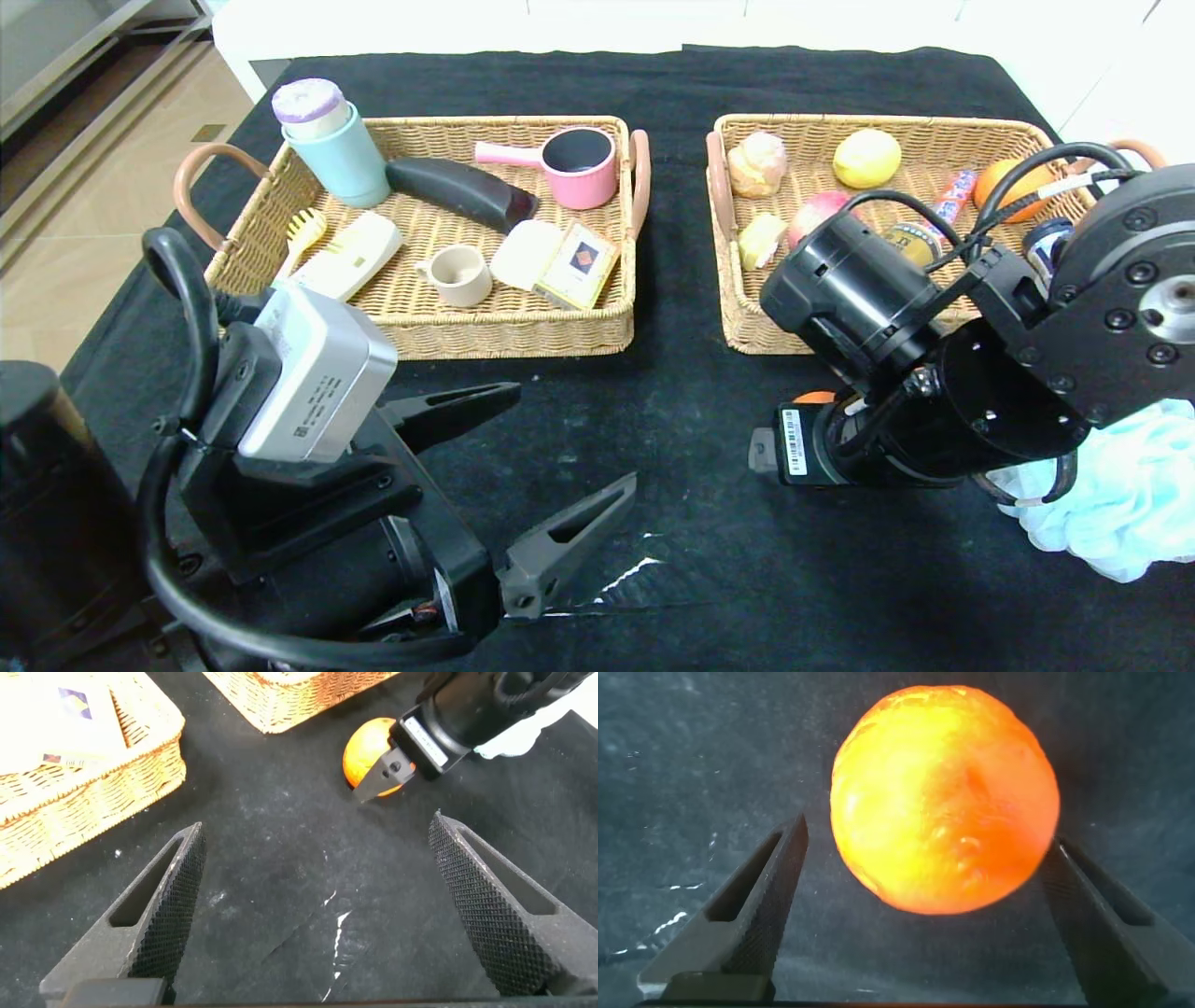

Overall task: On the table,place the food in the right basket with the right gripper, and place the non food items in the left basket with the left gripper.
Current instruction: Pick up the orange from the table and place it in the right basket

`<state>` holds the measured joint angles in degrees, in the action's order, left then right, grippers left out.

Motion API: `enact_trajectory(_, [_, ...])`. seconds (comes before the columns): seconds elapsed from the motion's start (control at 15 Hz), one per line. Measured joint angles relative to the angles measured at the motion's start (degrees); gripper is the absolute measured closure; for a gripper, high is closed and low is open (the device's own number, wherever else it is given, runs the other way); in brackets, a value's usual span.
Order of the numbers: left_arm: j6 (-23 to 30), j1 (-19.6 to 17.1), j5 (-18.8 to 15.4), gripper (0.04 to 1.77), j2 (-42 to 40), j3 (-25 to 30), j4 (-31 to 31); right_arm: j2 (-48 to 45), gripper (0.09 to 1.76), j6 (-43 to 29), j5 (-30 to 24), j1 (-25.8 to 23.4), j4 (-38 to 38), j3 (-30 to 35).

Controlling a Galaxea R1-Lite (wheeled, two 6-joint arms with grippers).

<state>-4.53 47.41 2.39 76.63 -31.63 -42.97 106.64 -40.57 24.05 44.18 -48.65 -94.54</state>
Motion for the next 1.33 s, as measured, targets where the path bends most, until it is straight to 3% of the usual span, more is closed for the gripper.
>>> enact_trajectory(1.33, [-0.56,1.29,0.04,0.09,-0.17,1.13,0.00,2.18,0.14,-1.07,0.39,-1.02,2.38,-0.15])
